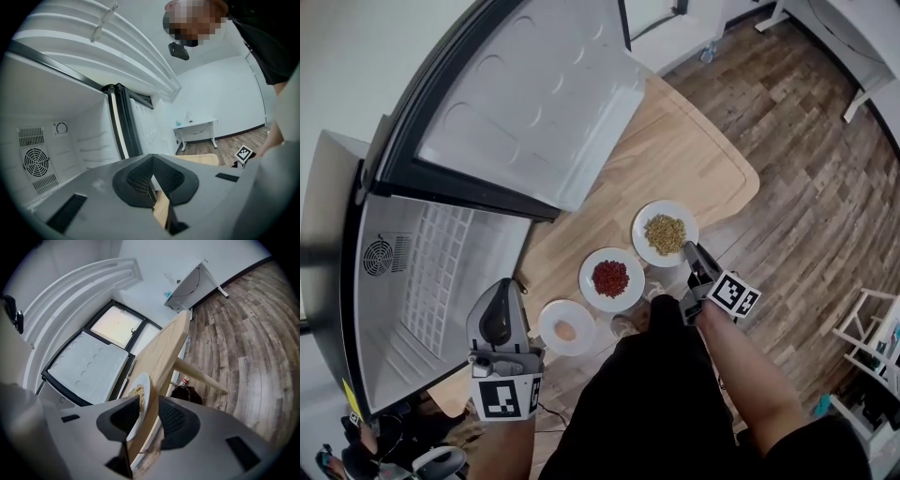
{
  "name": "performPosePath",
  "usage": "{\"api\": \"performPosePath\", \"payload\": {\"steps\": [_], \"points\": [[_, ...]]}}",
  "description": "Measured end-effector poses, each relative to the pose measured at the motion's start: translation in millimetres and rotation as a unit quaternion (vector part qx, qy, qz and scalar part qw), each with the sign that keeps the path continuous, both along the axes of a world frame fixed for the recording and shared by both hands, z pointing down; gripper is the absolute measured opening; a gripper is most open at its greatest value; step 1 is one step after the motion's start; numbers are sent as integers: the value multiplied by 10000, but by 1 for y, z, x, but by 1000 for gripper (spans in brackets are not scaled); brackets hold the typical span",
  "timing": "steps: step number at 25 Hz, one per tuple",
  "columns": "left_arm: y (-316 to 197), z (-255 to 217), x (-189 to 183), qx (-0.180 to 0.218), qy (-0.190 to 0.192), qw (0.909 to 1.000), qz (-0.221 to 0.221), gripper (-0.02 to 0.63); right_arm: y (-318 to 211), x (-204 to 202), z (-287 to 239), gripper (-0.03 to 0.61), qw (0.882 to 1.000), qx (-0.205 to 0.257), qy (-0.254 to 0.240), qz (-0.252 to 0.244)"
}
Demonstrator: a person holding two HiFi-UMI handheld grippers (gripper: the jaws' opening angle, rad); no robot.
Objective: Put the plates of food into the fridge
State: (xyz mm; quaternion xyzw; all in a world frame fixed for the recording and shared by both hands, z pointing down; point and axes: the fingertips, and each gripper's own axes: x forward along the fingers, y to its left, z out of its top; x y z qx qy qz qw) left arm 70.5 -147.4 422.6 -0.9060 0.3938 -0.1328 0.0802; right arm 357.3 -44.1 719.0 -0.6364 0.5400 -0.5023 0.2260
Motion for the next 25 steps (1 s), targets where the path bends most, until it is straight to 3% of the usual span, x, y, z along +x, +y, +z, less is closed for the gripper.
{"api": "performPosePath", "payload": {"steps": [5,10,25], "points": [[-1,-7,-1,70,10,10000,-63,3,-3,-3,-4,63,9999,16,-120,-20],[-3,-8,-8,55,76,9997,-205,3,-3,3,-13,43,9980,70,-497,388],[-11,-22,-25,20,588,9970,-504,4,-3,0,-78,34,9977,376,-508,248]]}}
